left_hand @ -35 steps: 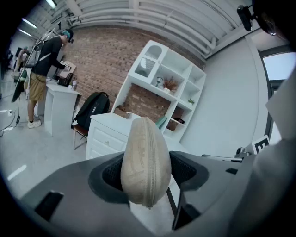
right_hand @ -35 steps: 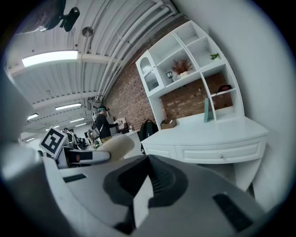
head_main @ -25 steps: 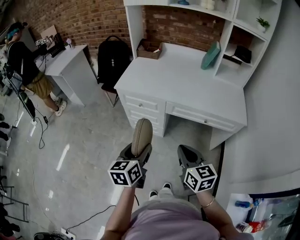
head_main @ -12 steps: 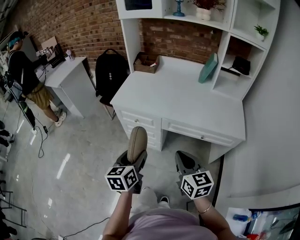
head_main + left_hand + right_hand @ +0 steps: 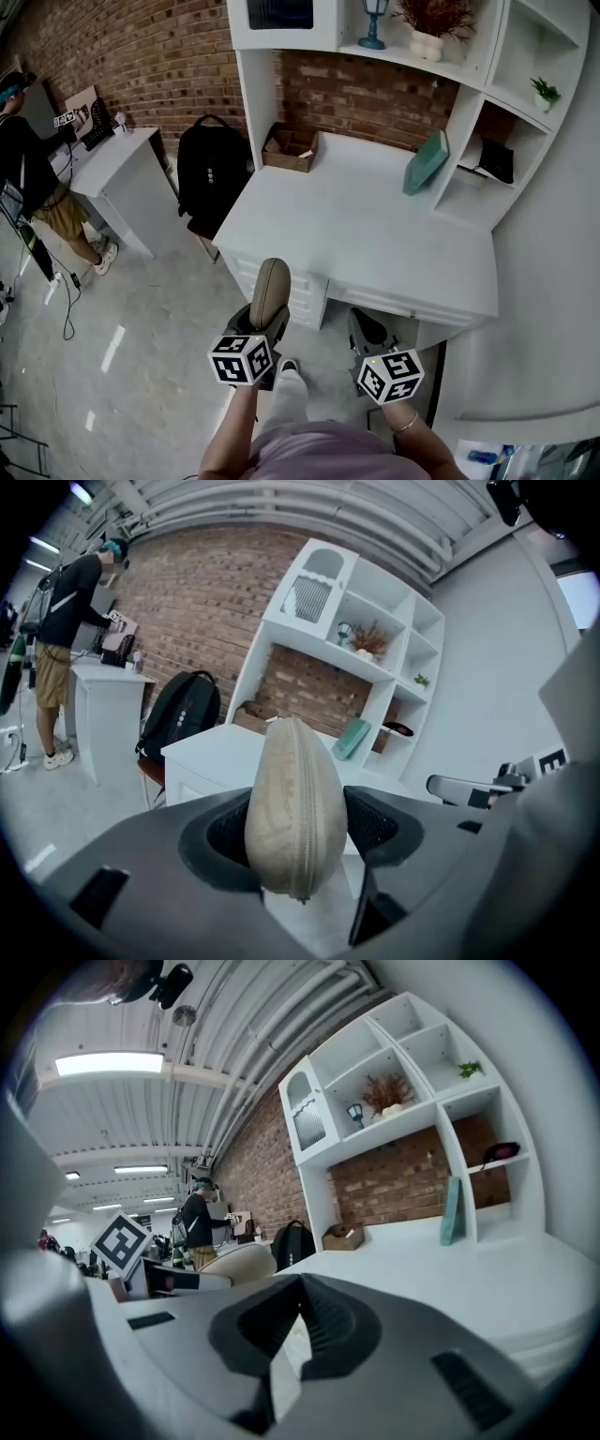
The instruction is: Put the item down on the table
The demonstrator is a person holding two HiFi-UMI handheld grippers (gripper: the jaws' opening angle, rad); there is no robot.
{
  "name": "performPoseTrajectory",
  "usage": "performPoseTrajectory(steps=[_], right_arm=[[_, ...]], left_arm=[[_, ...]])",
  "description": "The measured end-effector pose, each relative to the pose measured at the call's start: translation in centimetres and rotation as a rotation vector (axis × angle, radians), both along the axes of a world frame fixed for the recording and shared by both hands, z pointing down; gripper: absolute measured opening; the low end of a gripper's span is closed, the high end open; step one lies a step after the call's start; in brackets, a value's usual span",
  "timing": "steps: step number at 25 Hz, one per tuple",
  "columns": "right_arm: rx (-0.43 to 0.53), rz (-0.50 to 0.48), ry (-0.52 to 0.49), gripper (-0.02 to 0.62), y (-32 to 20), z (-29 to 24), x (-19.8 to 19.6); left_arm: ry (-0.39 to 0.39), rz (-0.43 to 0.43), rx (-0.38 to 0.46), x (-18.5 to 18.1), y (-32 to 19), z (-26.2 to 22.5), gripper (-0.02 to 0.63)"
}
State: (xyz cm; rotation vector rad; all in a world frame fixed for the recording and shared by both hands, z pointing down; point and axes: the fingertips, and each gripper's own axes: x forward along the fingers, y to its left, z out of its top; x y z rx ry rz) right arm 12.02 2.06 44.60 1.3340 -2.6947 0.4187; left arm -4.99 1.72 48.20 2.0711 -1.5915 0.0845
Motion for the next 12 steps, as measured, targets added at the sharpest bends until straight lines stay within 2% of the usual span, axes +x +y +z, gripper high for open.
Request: performPoseTrajectory(steps=[7,12], right_arm=[[-0.016,0.072,0.017,0.002,-8.2,-0.2,-4.6],[-0.010,0.119,0.024,0.002,-12.6,-0.4,-7.2]], left_arm=[[0.003,0.060,-0.016,-4.7,-8.9,0.0,0.272],[-0.025,0.103,-0.016,-6.8,-14.2,0.2,0.272]])
